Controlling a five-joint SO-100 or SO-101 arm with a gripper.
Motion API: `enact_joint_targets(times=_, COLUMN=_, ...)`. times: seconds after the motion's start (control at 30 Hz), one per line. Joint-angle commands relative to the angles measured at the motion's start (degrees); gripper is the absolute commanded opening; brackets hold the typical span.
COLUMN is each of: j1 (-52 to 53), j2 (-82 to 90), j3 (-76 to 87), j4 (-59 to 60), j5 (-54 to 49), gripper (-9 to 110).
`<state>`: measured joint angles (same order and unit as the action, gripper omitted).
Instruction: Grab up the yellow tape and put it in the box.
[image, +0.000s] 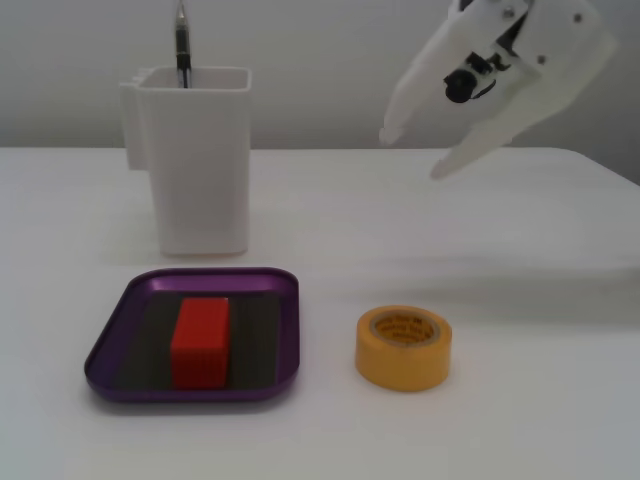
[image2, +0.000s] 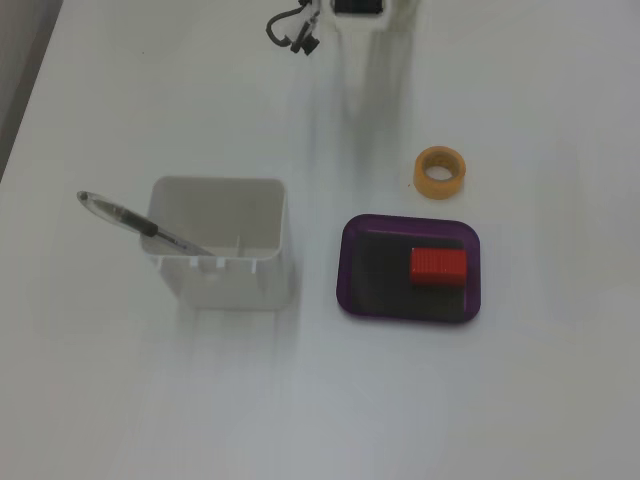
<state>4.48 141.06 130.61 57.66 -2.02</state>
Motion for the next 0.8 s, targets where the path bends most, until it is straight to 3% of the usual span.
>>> enact_joint_targets(times=0.0, j1=-4.22, j2=-17.49, j3=-18.81, j4=10.02, j5=0.44, gripper=17)
enact_joint_targets(times=0.17, j1=-13.89, j2=-33.93, j3=-33.31, j4=19.51, j5=8.88, gripper=19)
enact_joint_targets(times=0.33, j1=-22.32, j2=-40.78, j3=-36.74, j4=20.39, j5=11.25, gripper=19)
enact_joint_targets(times=0.6, j1=-22.50, j2=-42.71, j3=-35.24, j4=20.04, j5=11.34, gripper=19)
enact_joint_targets(times=0.77, j1=-22.50, j2=-42.71, j3=-29.18, j4=13.36, j5=10.72, gripper=19)
